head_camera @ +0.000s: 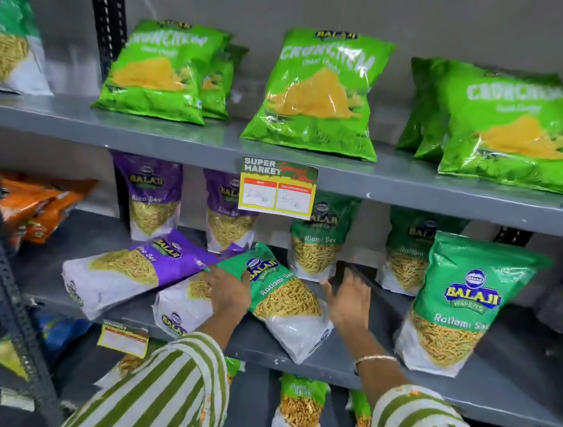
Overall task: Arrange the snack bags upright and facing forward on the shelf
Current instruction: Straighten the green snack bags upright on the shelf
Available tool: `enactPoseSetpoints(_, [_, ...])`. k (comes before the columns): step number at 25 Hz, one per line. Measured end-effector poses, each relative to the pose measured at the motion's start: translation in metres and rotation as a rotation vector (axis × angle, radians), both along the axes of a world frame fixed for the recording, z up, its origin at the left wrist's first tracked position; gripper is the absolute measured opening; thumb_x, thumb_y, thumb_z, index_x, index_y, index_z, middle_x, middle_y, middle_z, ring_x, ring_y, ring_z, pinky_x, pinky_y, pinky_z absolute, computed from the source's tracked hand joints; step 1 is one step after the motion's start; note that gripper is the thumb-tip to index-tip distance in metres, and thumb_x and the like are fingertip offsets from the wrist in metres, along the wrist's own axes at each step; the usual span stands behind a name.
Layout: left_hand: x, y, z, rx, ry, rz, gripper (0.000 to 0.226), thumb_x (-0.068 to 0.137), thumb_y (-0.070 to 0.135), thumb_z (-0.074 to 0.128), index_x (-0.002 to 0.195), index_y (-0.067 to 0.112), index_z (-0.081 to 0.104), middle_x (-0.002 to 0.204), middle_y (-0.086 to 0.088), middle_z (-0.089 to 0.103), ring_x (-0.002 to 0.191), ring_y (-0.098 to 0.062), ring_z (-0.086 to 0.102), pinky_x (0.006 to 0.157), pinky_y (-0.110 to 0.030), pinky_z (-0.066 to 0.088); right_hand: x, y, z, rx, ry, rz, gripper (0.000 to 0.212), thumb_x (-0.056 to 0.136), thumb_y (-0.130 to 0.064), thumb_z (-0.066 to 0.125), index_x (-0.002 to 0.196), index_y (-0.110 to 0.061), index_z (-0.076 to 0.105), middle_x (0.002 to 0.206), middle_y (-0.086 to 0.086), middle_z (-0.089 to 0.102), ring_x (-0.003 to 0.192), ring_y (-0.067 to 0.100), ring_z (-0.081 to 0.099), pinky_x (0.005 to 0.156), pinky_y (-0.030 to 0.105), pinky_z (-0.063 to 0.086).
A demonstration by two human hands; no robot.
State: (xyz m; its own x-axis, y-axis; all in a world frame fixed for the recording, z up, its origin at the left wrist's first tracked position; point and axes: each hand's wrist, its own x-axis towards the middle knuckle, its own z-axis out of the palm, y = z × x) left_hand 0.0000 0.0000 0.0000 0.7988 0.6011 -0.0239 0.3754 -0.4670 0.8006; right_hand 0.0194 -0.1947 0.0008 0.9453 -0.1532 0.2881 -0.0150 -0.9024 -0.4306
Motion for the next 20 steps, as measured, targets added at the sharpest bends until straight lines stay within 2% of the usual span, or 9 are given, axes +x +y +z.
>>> enactPoseSetpoints(2, [0.013,-0.005,-0.007,-0.116,0.113,0.002,0.077,0.091,0.034,0.05,0.141,-0.014,0.016,0.149,-0.028,0.028,0.138,-0.037,0.03,0.114,-0.037,0.028,0.022,-0.002,-0.008,0.12,0.25,0.066,0.044,0.091,-0.044,0.047,0.116,-0.008,0.049,0.118,0.019,0.055,0.113,0.024,0.05,0.099,0.037,0.037])
enactPoseSetpoints(4, [0.023,-0.006,-0.014,-0.293,0.098,0.035,0.072,0.087,0.031,0.059,0.137,-0.011,0.027,0.142,-0.026,0.042,0.131,-0.037,0.044,0.108,-0.041,0.039,0.039,-0.004,-0.015,0.361,0.488,0.158,0.034,0.088,-0.045,0.053,0.1,-0.013,0.051,0.104,0.013,0.053,0.097,0.02,0.05,0.089,0.034,0.04])
enactPoseSetpoints(7, [0.014,-0.014,-0.02,-0.618,0.183,-0.034,0.055,0.083,0.032,0.065,0.122,-0.002,0.045,0.104,-0.026,0.064,0.09,-0.041,0.066,0.079,-0.047,0.054,0.055,-0.005,-0.026,0.441,0.691,0.332,0.046,0.087,-0.035,0.06,0.122,-0.005,0.057,0.126,0.013,0.059,0.117,0.029,0.055,0.1,0.03,0.042])
enactPoseSetpoints(8, [0.007,-0.019,-0.02,-0.742,0.279,-0.114,0.047,0.084,0.034,0.064,0.116,0.003,0.049,0.089,-0.022,0.063,0.08,-0.038,0.065,0.078,-0.046,0.05,0.056,-0.005,-0.026,0.463,0.72,0.37,0.052,0.085,-0.034,0.063,0.127,-0.004,0.055,0.132,0.013,0.057,0.122,0.029,0.053,0.108,0.034,0.04])
enactPoseSetpoints(11, [-0.001,-0.03,-0.027,-1.076,0.398,-0.282,0.021,0.086,0.026,0.062,0.088,0.005,0.057,0.073,-0.014,0.06,0.078,-0.032,0.061,0.101,-0.056,0.039,0.058,-0.009,-0.031,0.566,0.784,0.323,0.054,0.079,-0.033,0.07,0.122,-0.002,0.058,0.128,0.018,0.06,0.117,0.033,0.057,0.108,0.044,0.042])
enactPoseSetpoints(13, [-0.002,-0.031,-0.03,-1.107,0.373,-0.275,0.019,0.086,0.016,0.063,0.072,0.005,0.055,0.063,-0.014,0.062,0.067,-0.028,0.056,0.103,-0.059,0.038,0.053,-0.011,-0.028,0.689,0.83,0.296,0.04,0.077,-0.023,0.073,0.11,0.0,0.063,0.127,0.022,0.06,0.105,0.032,0.063,0.107,0.046,0.042])
enactPoseSetpoints(15, [-0.005,-0.025,-0.03,-1.069,0.35,-0.279,0.018,0.083,0.009,0.065,0.07,0.005,0.055,0.069,-0.014,0.059,0.065,-0.026,0.055,0.103,-0.058,0.04,0.044,-0.012,-0.022,0.807,0.878,0.285,0.024,0.079,-0.012,0.071,0.097,0.002,0.063,0.127,0.025,0.059,0.096,0.03,0.065,0.107,0.048,0.041])
enactPoseSetpoints(18, [-0.008,-0.009,-0.018,-1.013,0.324,-0.334,0.013,0.08,0.003,0.068,0.076,0.004,0.056,0.078,-0.012,0.059,0.069,-0.025,0.057,0.099,-0.056,0.044,0.03,-0.008,-0.011,0.868,0.821,0.254,0.044,0.079,-0.006,0.07,0.116,0.011,0.054,0.127,0.026,0.059,0.114,0.035,0.059,0.107,0.049,0.042])
enactPoseSetpoints(20, [-0.01,0.003,-0.007,-0.928,0.304,-0.403,0.016,0.078,0.0,0.069,0.09,0.001,0.059,0.087,-0.013,0.062,0.079,-0.025,0.058,0.096,-0.052,0.046,0.017,-0.002,-0.004,0.852,0.744,0.265,0.048,0.077,-0.004,0.071,0.119,0.009,0.052,0.126,0.024,0.06,0.116,0.034,0.058,0.105,0.046,0.044])
